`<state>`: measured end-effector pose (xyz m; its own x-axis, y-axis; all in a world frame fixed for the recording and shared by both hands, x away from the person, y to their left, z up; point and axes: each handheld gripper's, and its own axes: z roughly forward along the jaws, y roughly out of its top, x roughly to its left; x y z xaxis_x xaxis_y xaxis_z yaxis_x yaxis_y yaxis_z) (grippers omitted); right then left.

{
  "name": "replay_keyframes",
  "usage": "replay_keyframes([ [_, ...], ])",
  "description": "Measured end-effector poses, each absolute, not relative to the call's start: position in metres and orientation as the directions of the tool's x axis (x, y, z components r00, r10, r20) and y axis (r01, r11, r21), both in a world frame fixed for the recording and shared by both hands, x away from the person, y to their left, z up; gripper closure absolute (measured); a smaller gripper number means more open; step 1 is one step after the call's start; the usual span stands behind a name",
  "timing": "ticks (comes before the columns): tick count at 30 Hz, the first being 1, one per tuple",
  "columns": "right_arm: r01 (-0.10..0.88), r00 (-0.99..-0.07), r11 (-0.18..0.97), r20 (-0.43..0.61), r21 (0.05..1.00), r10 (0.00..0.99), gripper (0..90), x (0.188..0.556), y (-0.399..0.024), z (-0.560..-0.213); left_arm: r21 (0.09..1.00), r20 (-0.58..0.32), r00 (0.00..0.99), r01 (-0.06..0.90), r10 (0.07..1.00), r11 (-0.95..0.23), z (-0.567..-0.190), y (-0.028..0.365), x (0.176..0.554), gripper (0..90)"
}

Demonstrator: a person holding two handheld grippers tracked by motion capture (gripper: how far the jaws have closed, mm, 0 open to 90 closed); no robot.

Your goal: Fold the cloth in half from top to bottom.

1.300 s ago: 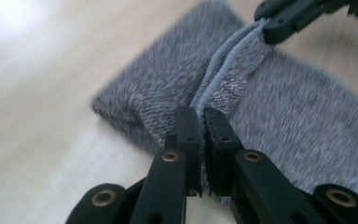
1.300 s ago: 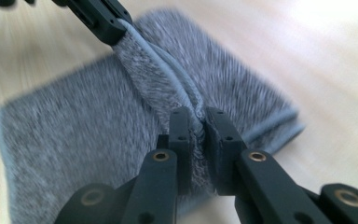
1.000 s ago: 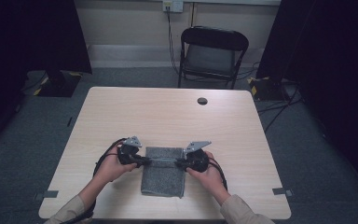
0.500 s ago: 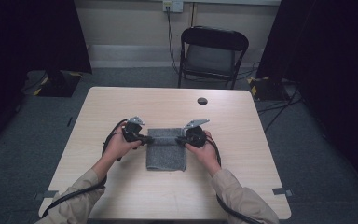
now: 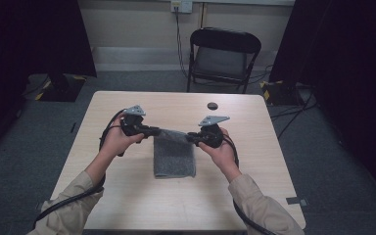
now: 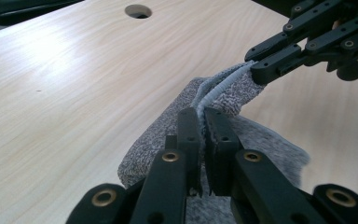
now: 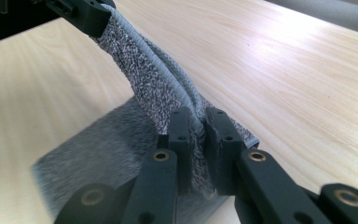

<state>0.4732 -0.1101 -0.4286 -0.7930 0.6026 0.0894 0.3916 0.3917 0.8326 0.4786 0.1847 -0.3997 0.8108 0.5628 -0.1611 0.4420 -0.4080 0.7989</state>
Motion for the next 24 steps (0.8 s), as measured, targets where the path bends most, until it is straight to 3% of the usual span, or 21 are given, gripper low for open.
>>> replay_keyframes([
  [10,0.391,-0.817,0.431,0.091,0.813,0.570,80.5,0.428,-0.121,-0.449,0.760,-0.182,0.834,0.455,0.520,-0.464,-0.428,0.185,0.438,85.9],
  [24,0.409,-0.826,0.470,0.098,0.782,0.556,79.8,0.414,-0.121,-0.475,0.710,-0.200,0.835,0.484,0.513,-0.511,-0.463,0.182,0.422,83.8],
])
